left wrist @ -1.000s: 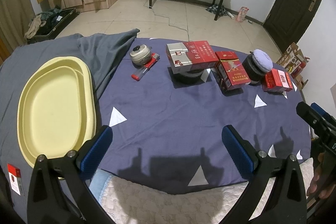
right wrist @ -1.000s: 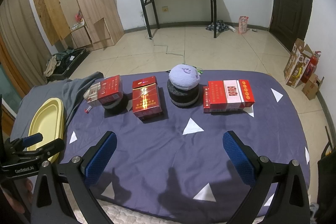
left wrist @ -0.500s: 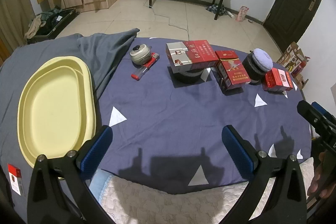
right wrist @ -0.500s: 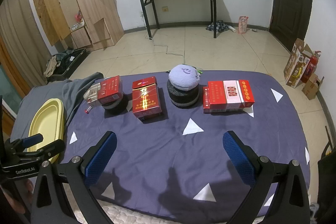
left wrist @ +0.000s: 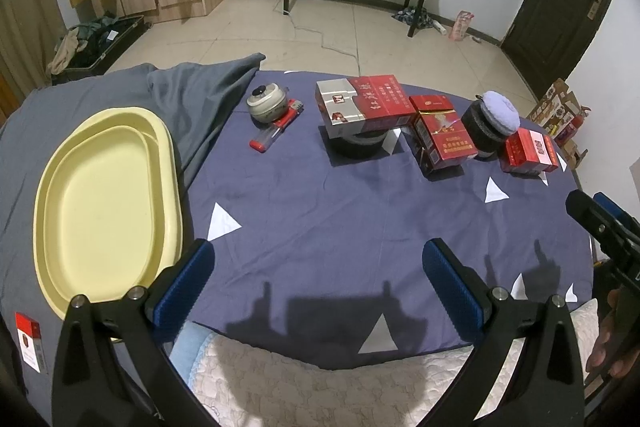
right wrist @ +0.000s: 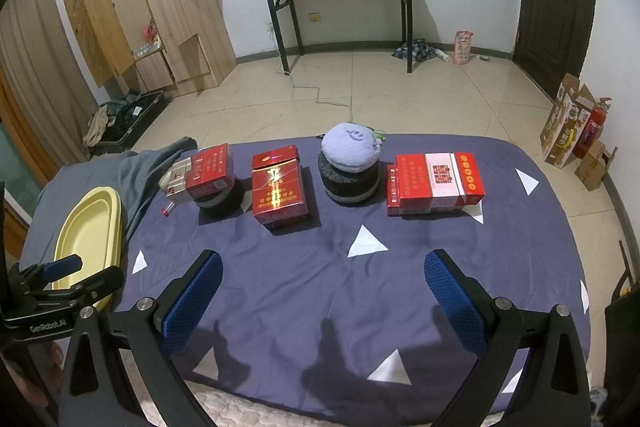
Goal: Organize rigid objects
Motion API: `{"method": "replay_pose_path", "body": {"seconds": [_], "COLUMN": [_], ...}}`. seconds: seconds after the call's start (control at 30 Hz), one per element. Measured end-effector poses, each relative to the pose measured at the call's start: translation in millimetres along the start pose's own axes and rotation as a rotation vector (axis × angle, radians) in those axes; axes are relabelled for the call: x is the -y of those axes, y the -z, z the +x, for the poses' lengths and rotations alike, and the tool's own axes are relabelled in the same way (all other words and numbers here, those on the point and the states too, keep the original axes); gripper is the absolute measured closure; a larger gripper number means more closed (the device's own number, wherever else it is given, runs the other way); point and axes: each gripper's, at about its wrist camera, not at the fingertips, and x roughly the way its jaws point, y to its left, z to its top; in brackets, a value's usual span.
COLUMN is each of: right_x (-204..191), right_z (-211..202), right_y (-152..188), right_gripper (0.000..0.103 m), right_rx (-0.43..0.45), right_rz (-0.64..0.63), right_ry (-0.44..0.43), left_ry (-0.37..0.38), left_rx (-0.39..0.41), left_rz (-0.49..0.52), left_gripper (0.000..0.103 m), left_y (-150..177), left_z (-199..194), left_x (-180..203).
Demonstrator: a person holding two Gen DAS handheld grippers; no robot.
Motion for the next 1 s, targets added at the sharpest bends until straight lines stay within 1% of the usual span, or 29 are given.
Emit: {"method": "replay_pose_path", "body": {"seconds": [1.0], "right_x": [0.0], "right_z": [0.0], "right_y": [-0.3], "right_gripper": [0.0], "right_rx": [-0.005], "right_rz": [-0.003], "right_ry": [0.004], "left_ry": [-0.005], "left_rx": [0.002], "left_rz": [0.006], "left_gripper": [0.0], "left_y": [-0.1], "left_z": [0.6], "left_x": [0.1]}}
